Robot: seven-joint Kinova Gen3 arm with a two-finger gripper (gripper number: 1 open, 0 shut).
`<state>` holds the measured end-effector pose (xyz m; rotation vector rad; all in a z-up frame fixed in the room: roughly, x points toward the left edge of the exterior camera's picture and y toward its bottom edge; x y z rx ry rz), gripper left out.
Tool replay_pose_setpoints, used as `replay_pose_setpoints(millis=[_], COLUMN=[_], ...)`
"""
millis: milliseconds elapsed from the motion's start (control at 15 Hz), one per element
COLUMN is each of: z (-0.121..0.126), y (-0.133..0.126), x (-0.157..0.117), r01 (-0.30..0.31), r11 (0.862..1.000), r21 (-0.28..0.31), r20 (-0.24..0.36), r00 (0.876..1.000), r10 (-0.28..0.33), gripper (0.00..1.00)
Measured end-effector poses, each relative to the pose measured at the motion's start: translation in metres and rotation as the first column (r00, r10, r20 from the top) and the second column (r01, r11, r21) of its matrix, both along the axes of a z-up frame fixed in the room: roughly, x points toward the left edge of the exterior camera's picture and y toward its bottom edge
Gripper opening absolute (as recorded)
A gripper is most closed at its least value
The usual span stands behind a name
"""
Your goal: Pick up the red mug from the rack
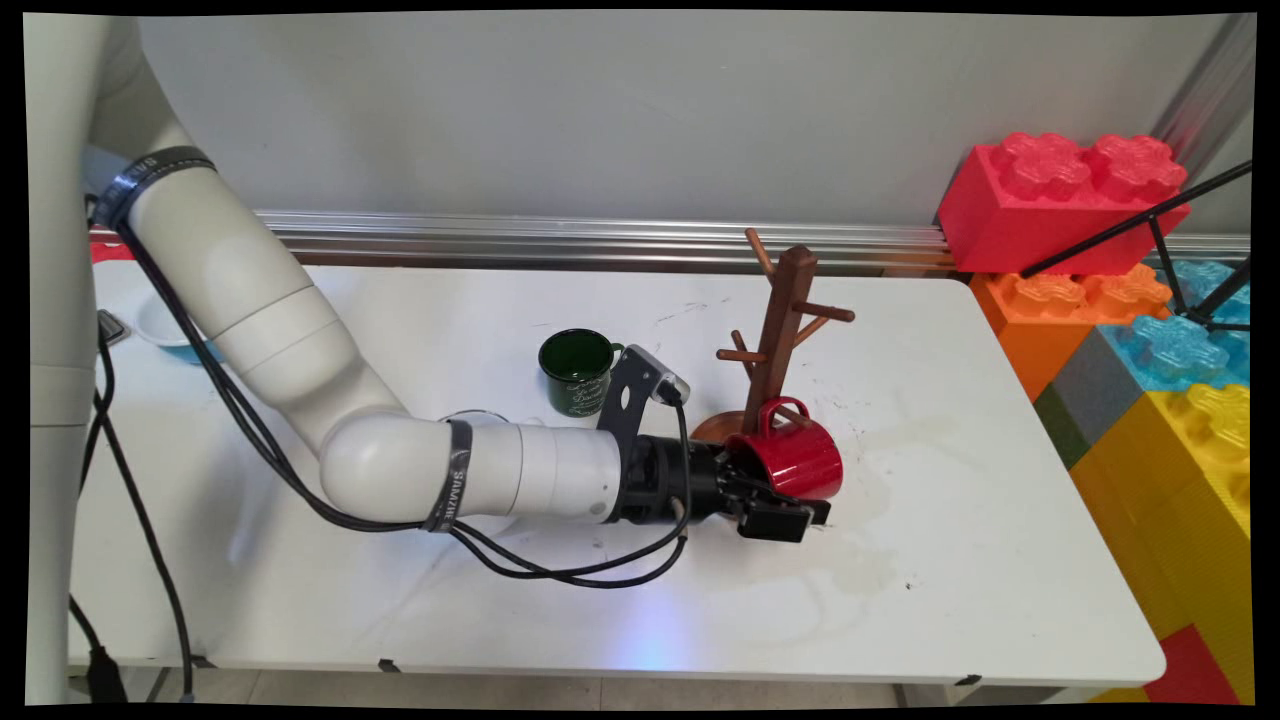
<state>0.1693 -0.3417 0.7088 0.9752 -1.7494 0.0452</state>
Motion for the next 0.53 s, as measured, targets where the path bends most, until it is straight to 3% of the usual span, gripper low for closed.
replay_pose_setpoints(millis=[333,400,533], z=[-0.0009,-0.0010,-0.0011], y=[0.0001,0.0006,0.0018], x=[0.0000,0.0000,0.0003], r01=[-0.004,-0.004,-0.002], r11=[1.000,1.000,1.000], r21=[0.004,0.005,0.006], r20=[-0.006,-0.007,-0.006], r00=[1.000,1.000,1.000], r10=[0.005,0.004,0.002], gripper=[1.00,0.00,0.00])
